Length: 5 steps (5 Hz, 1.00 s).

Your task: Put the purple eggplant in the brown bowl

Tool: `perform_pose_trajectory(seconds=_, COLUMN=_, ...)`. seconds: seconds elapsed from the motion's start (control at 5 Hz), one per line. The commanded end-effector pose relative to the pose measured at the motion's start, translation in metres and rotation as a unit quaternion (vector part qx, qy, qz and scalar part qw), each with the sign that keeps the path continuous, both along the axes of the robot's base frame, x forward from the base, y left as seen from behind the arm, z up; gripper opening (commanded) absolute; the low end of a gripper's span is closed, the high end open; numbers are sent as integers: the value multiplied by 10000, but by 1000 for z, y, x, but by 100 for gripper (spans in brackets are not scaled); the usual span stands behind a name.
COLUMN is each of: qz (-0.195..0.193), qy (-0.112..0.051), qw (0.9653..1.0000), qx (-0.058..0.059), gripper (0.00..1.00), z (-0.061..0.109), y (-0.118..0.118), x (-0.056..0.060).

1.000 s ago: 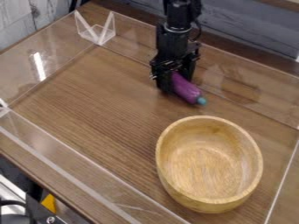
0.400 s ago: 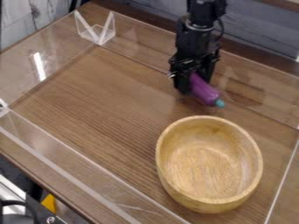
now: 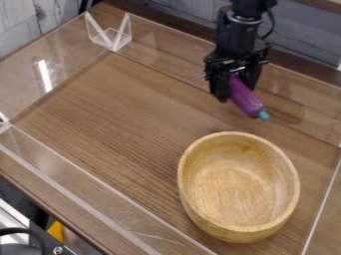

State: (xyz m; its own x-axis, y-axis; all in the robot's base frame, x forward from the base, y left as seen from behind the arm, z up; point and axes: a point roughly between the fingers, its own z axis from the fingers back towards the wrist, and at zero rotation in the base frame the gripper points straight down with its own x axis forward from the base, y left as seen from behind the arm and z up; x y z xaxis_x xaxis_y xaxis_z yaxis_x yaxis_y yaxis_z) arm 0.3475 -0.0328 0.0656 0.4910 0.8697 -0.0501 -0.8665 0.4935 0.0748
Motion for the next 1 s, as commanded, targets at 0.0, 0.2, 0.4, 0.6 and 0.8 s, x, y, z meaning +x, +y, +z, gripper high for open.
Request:
perform_pose_trajectory(seconds=0.0, qz=222, qy=-489, qw=9986, qx=-12, gripper=0, z=32, y=0, x=2)
perform_pose_trajectory(seconds=0.2, qz=474, qy=-460, qw=9978, qx=-13, gripper=0, z=32, y=0, x=-6)
perform_pose_trajectory(seconds=0.4, qz=400, qy=-415, qw=9983, qx=-40, gripper=0, z=42, y=-2, x=-8)
perform_pose_trajectory(seconds=0.6, qz=323, qy=-371, qw=9988, qx=-70, gripper=0, z=52, y=-5, x=-10)
perform_pose_trajectory(seconds=0.8, qz=-38, qy=-299, qw=9995, qx=-103, gripper=0, z=62, y=-14, x=-27)
